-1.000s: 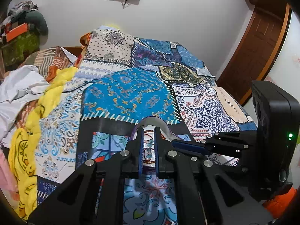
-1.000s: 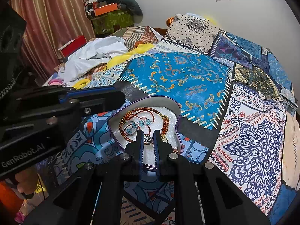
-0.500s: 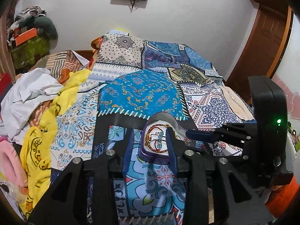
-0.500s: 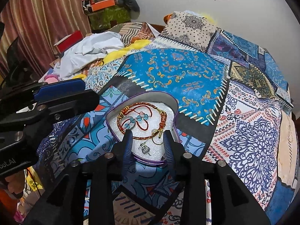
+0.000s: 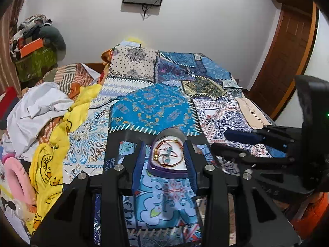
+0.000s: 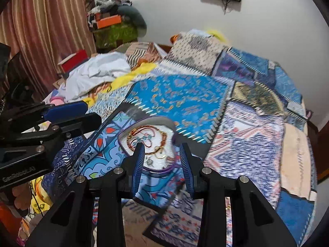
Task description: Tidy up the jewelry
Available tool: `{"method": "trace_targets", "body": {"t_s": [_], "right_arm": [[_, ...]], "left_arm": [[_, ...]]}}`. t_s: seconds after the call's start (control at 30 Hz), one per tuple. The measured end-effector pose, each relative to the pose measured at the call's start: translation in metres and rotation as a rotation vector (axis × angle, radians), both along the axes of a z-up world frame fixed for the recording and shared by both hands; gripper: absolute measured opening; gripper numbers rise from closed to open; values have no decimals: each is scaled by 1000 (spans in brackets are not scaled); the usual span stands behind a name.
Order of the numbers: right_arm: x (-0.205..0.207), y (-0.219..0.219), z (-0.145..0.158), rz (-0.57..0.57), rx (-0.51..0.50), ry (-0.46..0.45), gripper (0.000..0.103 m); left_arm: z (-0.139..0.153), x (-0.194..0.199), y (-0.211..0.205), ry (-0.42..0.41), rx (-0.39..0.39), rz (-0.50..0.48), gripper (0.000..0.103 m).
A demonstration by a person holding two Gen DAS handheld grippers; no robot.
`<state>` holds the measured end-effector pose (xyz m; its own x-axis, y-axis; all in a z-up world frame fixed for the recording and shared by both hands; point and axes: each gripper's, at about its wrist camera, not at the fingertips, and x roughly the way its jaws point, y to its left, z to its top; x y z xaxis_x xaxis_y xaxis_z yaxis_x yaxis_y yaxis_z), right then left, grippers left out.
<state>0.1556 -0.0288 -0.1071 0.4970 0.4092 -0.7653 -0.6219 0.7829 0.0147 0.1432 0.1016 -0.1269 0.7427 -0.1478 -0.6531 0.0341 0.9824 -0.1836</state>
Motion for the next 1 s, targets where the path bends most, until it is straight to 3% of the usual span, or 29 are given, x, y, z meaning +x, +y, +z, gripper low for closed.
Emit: {"method": "trace_targets", "body": {"t_s": [0.1,0.2,0.53,0.77,1.0], "right_arm": [[-4,-16,11,-18,22,-23,34],[-6,-34,18,-49,40,-45,42],[-8,-113,28,-182,73,-66,43],[-3,-167,21,-276,85,-51,43],[1,-192,3,-312,85,-1,43]], "left_arm": [[6,-2,-11,-13,12,-15,41],[11,-4,-26,-21,22,-38,41],[12,5,-87,-4,40,-131,43],[-2,17,-124,42,39,-195,43],[-31,28,-148,120,44,-236,43]]}}
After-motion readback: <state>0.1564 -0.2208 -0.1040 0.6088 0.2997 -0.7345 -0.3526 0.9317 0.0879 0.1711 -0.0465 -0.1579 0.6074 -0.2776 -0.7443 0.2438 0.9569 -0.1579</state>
